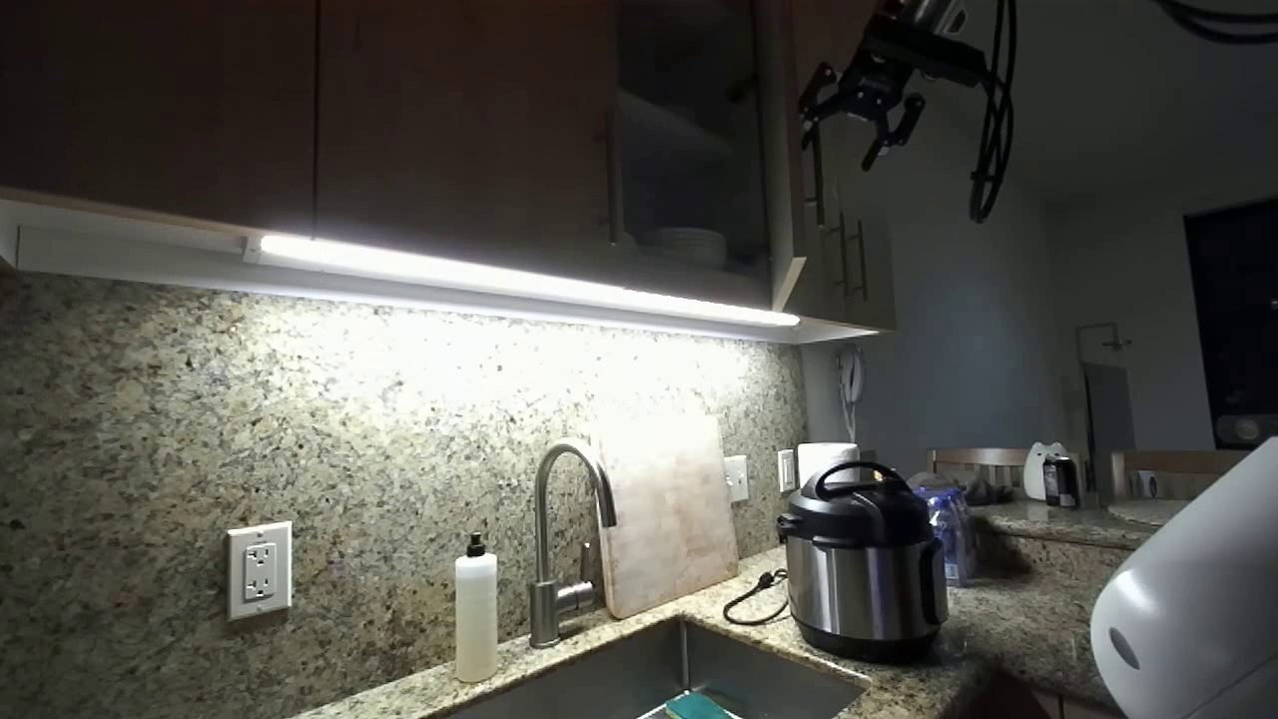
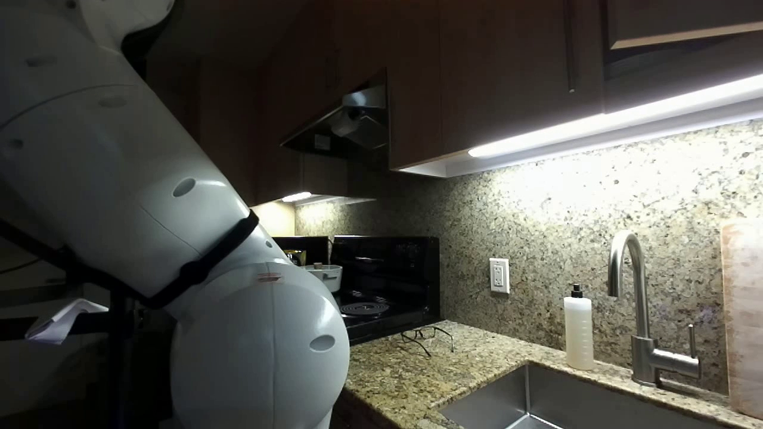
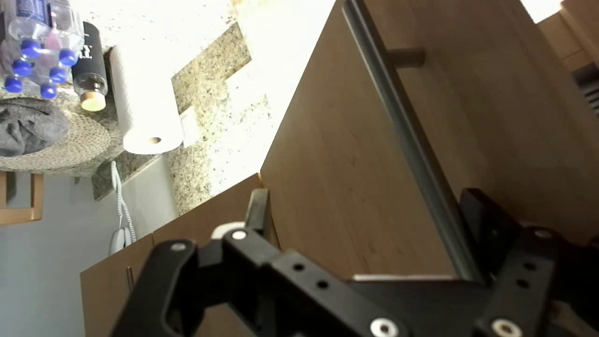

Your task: Open the right door of the cabinet above the sink

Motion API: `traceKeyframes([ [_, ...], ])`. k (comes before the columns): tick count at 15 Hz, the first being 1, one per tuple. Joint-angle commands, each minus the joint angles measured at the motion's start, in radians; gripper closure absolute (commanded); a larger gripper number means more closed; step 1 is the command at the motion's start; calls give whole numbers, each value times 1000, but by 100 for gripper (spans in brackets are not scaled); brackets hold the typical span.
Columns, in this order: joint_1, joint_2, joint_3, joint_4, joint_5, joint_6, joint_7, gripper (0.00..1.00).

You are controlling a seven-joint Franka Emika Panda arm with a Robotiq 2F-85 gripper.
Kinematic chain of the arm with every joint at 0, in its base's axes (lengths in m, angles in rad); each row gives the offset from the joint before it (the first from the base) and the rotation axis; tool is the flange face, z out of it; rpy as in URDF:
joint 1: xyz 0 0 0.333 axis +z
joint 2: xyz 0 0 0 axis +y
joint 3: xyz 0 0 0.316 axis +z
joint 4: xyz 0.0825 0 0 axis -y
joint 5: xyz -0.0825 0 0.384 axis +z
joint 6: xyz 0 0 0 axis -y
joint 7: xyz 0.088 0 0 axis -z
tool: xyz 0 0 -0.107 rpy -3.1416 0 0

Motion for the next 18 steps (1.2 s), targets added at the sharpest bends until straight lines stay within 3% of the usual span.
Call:
traceKeyframes([
  [1,-28,52,-49,95,17,-31,-25,0],
  [11,7,104,-176,212,144,-171,-114,0],
  [18,-3,146,-222,296,163,-243,-146,0],
])
